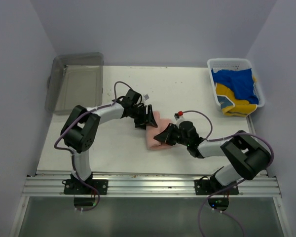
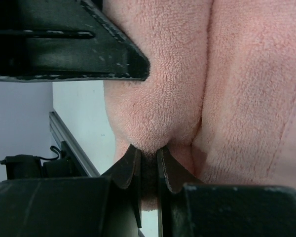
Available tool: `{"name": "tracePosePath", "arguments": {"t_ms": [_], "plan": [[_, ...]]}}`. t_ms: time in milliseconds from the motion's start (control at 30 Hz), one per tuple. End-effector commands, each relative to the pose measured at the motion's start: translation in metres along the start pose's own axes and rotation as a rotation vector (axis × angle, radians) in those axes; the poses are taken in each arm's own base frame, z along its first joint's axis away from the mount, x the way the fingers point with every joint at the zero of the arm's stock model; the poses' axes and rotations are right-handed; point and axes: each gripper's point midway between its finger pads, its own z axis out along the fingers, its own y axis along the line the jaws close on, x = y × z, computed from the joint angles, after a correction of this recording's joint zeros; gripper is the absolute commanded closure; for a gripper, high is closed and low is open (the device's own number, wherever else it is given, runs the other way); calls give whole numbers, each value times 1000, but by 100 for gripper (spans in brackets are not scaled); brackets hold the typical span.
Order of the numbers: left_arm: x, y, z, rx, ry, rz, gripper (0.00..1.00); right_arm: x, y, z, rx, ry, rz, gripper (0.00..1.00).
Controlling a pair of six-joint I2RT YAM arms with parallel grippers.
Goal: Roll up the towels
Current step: Roll the towel
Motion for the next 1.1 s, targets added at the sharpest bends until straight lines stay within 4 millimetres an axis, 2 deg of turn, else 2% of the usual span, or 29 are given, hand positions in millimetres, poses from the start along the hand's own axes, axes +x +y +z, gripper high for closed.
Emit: {"name": "tracePosePath", "arguments": {"t_ms": [0,67,100,133,167,200,233,267,300,333,367,433,467,500,533,633,667,700,733,767,800,900,933,1000,1067], "plan": [[-6,-6,19,68,8,10,39,64,-63,-11,192,231,39,100],[0,-2,25,64,28,-14,49,63,-62,-9,192,241,20,100],[-2,4,25,32,13,-27,60,57,-62,-8,221,237,5,94],[0,10,23,-12,21,-52,65,54,-63,-9,238,237,-34,90],[0,14,21,-40,14,-64,78,48,-61,-10,254,228,-53,85],[-5,21,18,-89,-17,-71,83,38,-50,-14,260,213,-79,68],[-4,22,10,-114,-34,-82,87,26,-51,-17,303,174,-133,62],[-8,27,5,-155,-67,-84,91,26,-54,-27,358,189,-155,52],[-8,30,1,-180,-82,-83,93,5,-31,-27,327,127,-199,49],[-6,32,-10,-217,-92,-99,96,-6,-35,-34,385,88,-254,45],[-10,42,-16,-285,-131,-111,100,-9,-26,-37,384,85,-289,42],[1,55,-30,-378,-139,-178,100,-31,-14,-46,458,24,-397,41],[6,60,-33,-400,-142,-197,100,-27,-3,-46,466,27,-470,40],[16,70,-35,-441,-130,-223,100,-32,13,-47,481,19,-523,40],[19,71,-37,-442,-137,-252,100,-31,16,-45,507,31,-598,40],[33,79,-36,-466,-120,-305,100,-29,46,-41,554,-10,-769,39],[35,79,-35,-465,-116,-310,100,-13,51,-34,556,13,-832,38],[38,78,-34,-460,-103,-314,100,-18,64,-31,558,-31,-857,38],[39,79,-32,-462,-95,-317,100,-14,70,-27,555,-30,-891,38],[38,77,-32,-457,-93,-310,100,0,74,-20,545,-10,-934,37],[37,74,-31,-445,-88,-308,100,-2,82,-15,556,-37,-958,36],[35,71,-32,-434,-90,-299,100,8,82,-2,628,-23,-1062,34],[34,70,-32,-433,-92,-293,100,4,83,-2,667,-56,-1105,34],[34,68,-33,-429,-90,-293,99,11,88,5,692,-67,-1170,32],[34,68,-32,-426,-85,-293,99,9,89,8,732,-94,-1217,31]]}}
